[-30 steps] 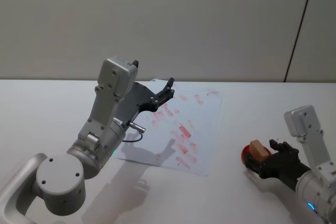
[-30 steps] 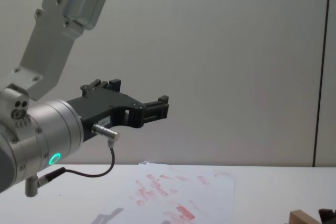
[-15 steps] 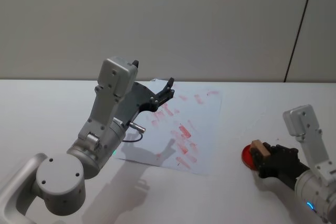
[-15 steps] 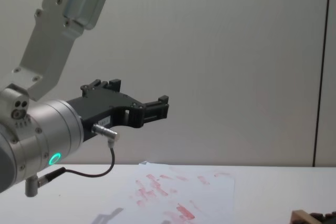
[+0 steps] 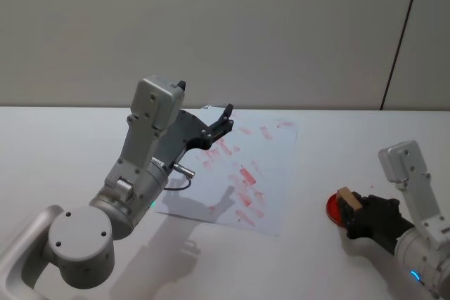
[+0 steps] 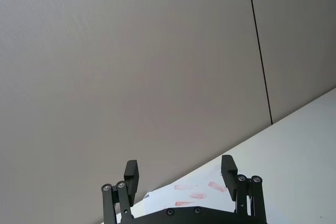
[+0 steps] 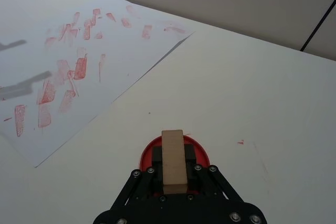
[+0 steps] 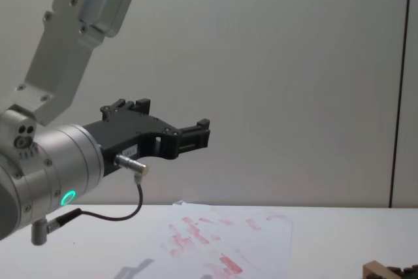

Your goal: Use the one hand to pick up the stamp and affix it onto the A4 paper.

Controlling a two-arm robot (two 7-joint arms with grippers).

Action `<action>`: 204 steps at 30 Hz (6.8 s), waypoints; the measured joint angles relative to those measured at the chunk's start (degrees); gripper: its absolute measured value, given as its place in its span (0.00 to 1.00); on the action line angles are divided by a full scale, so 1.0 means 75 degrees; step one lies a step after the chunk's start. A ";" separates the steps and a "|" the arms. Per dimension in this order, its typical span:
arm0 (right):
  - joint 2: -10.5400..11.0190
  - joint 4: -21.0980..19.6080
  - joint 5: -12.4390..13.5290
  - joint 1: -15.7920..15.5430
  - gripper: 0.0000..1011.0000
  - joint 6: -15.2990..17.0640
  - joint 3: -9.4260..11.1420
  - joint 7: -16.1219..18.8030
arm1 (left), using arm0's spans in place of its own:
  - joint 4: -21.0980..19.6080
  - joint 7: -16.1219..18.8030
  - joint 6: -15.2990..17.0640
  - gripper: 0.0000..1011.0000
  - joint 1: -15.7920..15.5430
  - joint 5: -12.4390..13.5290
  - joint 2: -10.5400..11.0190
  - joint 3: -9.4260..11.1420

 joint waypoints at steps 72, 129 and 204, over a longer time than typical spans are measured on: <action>-0.1832 0.2299 -0.1654 0.2400 0.22 -0.0838 -0.0889 0.2148 | 0.0000 0.0000 0.0000 0.99 0.0000 0.0000 0.0000 0.0000; -0.1429 0.1210 -0.0576 0.2142 0.22 -0.0362 -0.0345 0.1154 | 0.0000 0.0000 0.0000 0.99 0.0000 0.0000 0.0000 0.0000; 0.0141 -0.0333 -0.0239 0.0288 0.77 0.0846 0.0385 0.0796 | 0.0000 0.0000 0.0000 0.99 0.0000 0.0000 0.0000 0.0000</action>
